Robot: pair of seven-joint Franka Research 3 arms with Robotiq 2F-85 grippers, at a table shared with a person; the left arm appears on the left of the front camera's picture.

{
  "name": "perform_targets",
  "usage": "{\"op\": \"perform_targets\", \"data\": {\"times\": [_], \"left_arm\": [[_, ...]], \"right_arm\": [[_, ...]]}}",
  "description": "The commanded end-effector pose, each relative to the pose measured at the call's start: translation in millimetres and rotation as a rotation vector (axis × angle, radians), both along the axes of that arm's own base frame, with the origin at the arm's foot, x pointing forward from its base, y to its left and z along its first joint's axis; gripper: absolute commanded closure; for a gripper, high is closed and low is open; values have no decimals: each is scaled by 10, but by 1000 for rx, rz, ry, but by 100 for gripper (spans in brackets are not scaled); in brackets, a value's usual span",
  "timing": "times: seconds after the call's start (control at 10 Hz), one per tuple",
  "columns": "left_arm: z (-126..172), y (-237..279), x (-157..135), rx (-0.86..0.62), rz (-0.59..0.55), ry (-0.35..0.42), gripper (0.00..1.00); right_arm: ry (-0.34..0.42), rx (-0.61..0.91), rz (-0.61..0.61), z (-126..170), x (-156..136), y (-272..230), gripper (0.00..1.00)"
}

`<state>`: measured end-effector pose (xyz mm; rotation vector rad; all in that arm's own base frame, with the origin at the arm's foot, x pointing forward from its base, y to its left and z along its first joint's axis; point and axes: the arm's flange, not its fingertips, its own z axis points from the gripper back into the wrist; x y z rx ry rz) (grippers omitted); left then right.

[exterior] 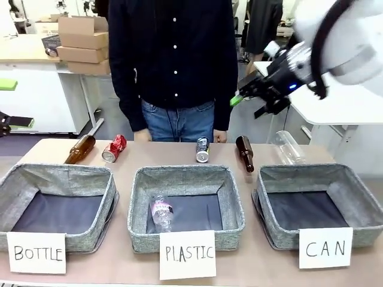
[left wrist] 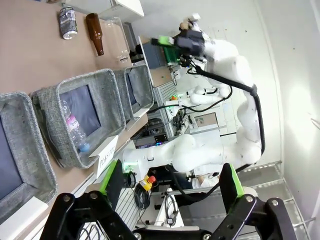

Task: Sort the can waste into the basket.
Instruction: Pick up the can waste from the table and place it in the right Fabric basket.

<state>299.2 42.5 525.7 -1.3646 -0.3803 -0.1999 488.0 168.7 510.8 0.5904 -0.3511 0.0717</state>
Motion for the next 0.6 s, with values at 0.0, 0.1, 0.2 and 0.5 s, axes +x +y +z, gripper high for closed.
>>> {"op": "perform_targets", "data": {"times": [0.0, 0.1, 0.2, 0.5], "left_arm": [[13, -15, 8, -17, -5, -26, 0], [13, -15, 8, -17, -5, -26, 0], [13, -15, 8, -17, -5, -26, 0], [13, -15, 8, -17, -5, -26, 0]], "right_arm": [[110, -174, -49, -339, 852, 678, 0], [168, -225, -53, -555, 1062, 890, 0], [212, -291, -48, -796, 1217, 1128, 0], [229, -389, -82, -1289, 1416, 1529, 0]]}}
